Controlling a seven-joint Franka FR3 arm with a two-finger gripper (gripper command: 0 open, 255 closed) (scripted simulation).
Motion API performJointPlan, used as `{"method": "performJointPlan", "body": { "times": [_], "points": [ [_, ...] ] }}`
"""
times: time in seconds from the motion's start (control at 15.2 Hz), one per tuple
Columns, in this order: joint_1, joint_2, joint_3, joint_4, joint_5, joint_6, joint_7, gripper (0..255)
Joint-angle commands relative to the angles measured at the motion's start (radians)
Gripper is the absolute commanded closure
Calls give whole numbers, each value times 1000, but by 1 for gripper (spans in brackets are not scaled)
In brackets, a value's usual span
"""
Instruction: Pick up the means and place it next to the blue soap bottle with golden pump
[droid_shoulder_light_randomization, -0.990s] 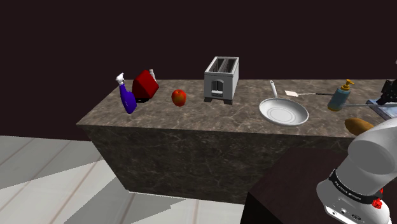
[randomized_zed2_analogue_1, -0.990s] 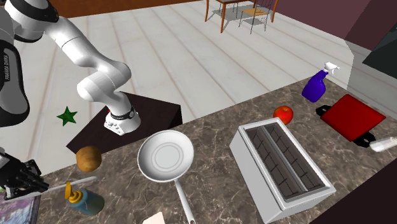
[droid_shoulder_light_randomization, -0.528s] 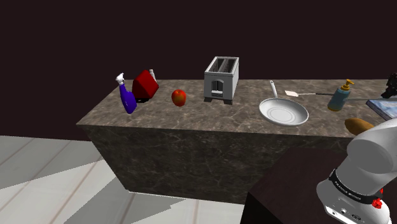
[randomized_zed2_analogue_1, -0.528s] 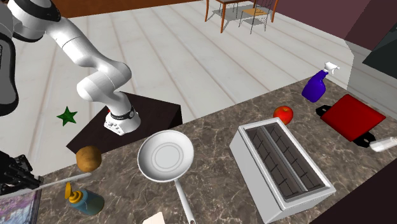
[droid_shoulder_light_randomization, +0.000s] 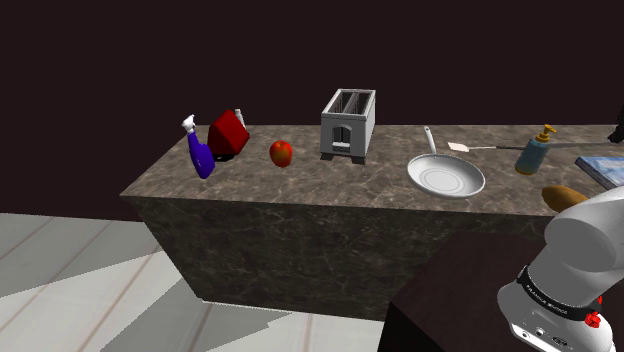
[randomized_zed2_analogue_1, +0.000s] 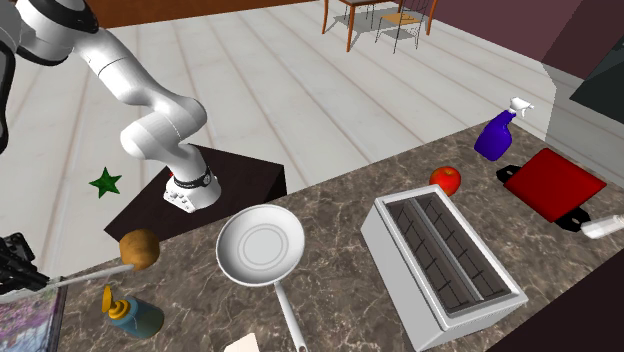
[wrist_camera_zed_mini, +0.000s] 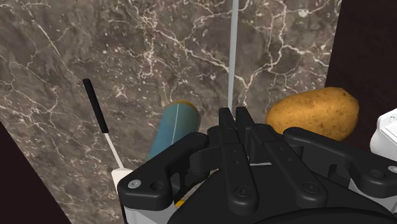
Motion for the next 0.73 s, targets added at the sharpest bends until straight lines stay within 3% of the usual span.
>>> {"method": "performJointPlan", "body": {
  "times": [0.0,0.66],
  "points": [
    [-3,-4,18,20,8,-28,2,255],
    [-2,-5,85,132,45,-152,11,255]
  ]
}}
